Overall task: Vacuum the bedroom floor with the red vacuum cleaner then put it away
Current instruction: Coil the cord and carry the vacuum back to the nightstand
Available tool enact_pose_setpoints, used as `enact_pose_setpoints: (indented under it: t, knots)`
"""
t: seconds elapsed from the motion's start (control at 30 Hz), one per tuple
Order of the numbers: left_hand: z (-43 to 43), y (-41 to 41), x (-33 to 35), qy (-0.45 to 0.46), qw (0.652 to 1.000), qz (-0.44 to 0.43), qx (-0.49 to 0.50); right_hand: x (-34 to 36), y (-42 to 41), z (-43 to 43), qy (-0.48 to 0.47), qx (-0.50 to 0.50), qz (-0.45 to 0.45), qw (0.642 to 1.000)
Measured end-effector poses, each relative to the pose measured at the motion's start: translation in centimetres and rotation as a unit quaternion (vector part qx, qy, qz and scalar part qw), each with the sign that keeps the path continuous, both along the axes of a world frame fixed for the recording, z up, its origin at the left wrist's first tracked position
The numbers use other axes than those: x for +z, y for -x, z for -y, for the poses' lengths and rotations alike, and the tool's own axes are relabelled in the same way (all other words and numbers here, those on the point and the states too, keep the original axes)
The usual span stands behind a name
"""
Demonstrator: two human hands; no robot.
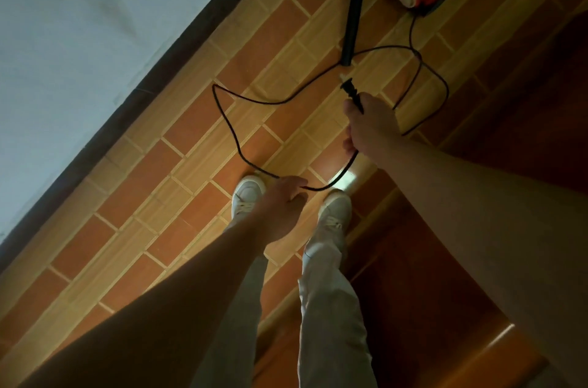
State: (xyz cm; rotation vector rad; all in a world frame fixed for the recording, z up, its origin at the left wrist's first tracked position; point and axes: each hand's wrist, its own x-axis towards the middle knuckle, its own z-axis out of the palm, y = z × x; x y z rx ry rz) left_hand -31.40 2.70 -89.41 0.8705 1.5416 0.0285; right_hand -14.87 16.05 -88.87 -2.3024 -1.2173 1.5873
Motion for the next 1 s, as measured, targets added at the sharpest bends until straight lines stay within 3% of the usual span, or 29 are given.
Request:
enact_pose_setpoints:
  t: [0.13,0.33,0.6,0.83,1.0]
  knots:
    - [-1.0,0.6,-6.1,-0.021,0.998,-0.037,-0.045,-6.0,-0.8,-0.8,-0.016,0.070,0.008,0.997]
    - [-2.0,3.8,-15.5,0.032,0.985,-0.127,0.109,-13.8,-1.7,-0.5,-0.025,0.139,0.044,0.989]
    - [-2.1,6.5,-24.5,0.071,0.961,-0.208,0.168,-22.1,-2.1,1.3,-0.040,0.173,0.083,0.981]
    - [-2.4,6.5,-26.6,0.033,0.930,-0.122,0.344,-24.8,-1.6,2.7,-0.041,0.196,0.068,0.977]
    - [-3.7,4.9,-22.8,-0.039,0.947,-0.065,0.311,-23.5,-0.6,2.3,0.015,0.126,0.000,0.992]
